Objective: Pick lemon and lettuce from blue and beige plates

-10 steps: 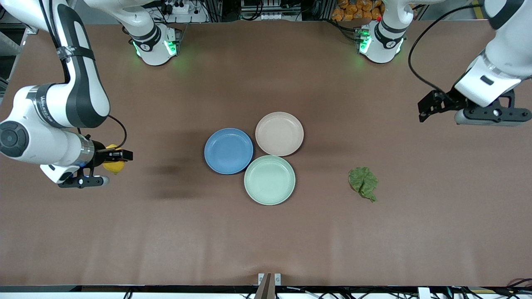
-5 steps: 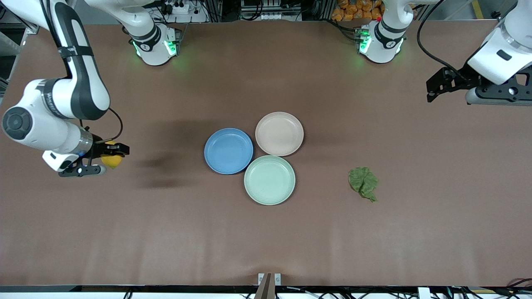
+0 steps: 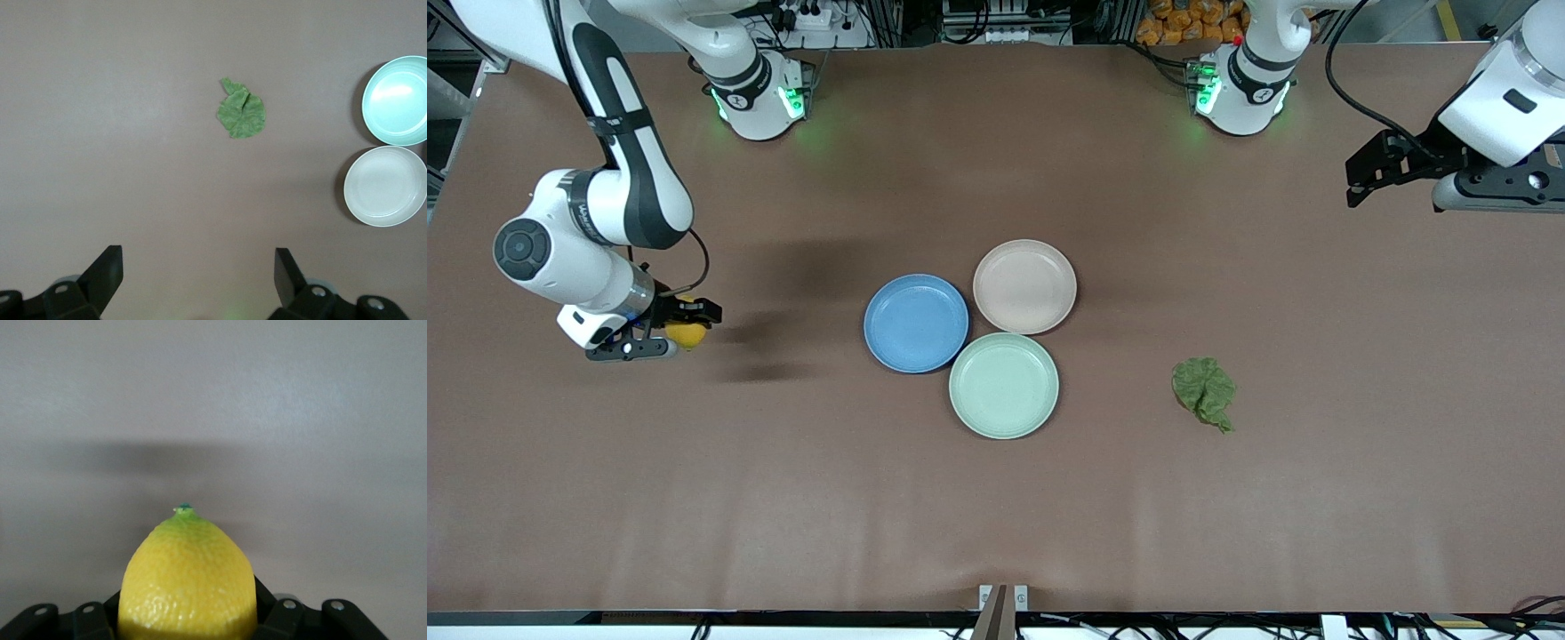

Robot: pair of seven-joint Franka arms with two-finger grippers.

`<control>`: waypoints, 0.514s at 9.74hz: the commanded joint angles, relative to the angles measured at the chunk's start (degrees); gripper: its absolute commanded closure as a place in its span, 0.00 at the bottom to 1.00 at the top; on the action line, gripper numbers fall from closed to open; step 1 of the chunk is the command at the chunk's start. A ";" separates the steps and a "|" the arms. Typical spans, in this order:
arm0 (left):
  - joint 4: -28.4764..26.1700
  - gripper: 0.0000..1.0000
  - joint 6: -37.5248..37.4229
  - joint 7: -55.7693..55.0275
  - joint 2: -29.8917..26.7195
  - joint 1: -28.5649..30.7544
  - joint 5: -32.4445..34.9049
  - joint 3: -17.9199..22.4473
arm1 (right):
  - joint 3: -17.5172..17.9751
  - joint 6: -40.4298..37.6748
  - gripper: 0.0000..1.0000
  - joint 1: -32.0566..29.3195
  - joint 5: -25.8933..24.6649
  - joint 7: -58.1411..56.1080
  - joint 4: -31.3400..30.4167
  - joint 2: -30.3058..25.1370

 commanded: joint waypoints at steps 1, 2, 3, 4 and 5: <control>1.82 0.00 -1.63 0.44 0.64 0.19 0.75 -0.20 | 0.75 1.98 0.67 -1.73 -0.50 -0.51 -2.39 0.03; 1.82 0.00 -1.63 0.44 0.56 0.10 0.57 -0.38 | 0.66 2.77 0.67 -2.00 -0.59 -0.51 -2.39 1.35; 1.82 0.00 -1.72 0.44 0.55 0.10 0.31 -0.73 | 0.66 3.82 0.67 -2.18 -0.50 -0.43 -2.39 2.84; 1.74 0.00 -1.72 0.35 0.47 0.19 0.40 -1.51 | 0.66 4.26 0.67 -2.35 -0.50 -0.25 -2.31 4.08; 1.74 0.00 -1.72 -0.08 0.47 0.19 0.40 -1.61 | 0.74 4.88 0.67 -2.44 -0.50 -0.16 -2.31 4.96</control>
